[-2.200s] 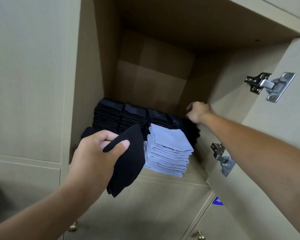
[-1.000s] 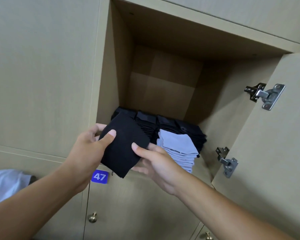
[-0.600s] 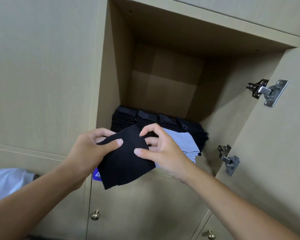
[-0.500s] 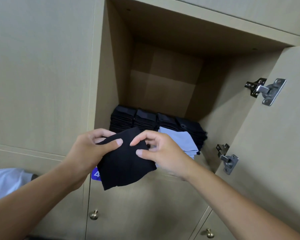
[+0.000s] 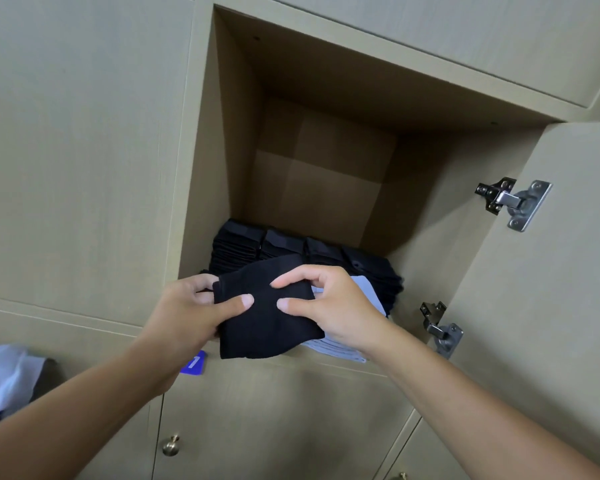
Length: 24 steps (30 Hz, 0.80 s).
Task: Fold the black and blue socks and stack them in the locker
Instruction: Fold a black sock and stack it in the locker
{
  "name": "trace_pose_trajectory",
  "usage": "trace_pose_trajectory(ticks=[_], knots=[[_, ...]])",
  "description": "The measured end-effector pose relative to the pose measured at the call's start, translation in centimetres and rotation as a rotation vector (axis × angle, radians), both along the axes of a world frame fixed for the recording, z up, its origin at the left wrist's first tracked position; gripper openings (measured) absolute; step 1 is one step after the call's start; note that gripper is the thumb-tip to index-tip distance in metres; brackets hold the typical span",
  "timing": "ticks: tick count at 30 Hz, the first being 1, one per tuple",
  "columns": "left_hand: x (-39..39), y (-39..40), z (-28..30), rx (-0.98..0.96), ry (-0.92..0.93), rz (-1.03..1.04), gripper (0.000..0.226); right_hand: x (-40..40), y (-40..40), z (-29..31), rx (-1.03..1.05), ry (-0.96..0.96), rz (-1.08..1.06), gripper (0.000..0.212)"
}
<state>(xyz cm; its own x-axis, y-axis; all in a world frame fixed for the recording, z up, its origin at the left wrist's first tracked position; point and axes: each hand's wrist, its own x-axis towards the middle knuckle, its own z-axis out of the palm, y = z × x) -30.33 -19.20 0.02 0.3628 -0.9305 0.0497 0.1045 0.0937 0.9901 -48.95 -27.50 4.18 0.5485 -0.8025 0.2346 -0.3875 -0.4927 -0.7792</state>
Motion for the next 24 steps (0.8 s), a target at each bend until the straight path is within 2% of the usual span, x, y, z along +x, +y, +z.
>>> trace_pose_trajectory(ticks=[8, 12, 17, 24], knots=[[-1.3, -0.9, 0.1, -0.066, -0.083, 0.04, 0.017, -1.1, -4.7, 3.6, -0.175, 0.116, -0.126, 0.024], [-1.2, -1.1, -0.3, -0.04, -0.27, -0.001, 0.007, -2.9, -7.5, 7.0, -0.24, 0.111, -0.221, 0.022], [-1.5, -1.2, -0.8, 0.014, -0.574, -0.052, 0.007, -5.5, -11.1, 9.5, -0.267, 0.106, -0.357, 0.021], [-1.8, -1.7, -1.3, 0.012, -0.698, -0.089, 0.008, -8.0, -15.0, 9.5, -0.191, 0.037, -0.539, 0.022]])
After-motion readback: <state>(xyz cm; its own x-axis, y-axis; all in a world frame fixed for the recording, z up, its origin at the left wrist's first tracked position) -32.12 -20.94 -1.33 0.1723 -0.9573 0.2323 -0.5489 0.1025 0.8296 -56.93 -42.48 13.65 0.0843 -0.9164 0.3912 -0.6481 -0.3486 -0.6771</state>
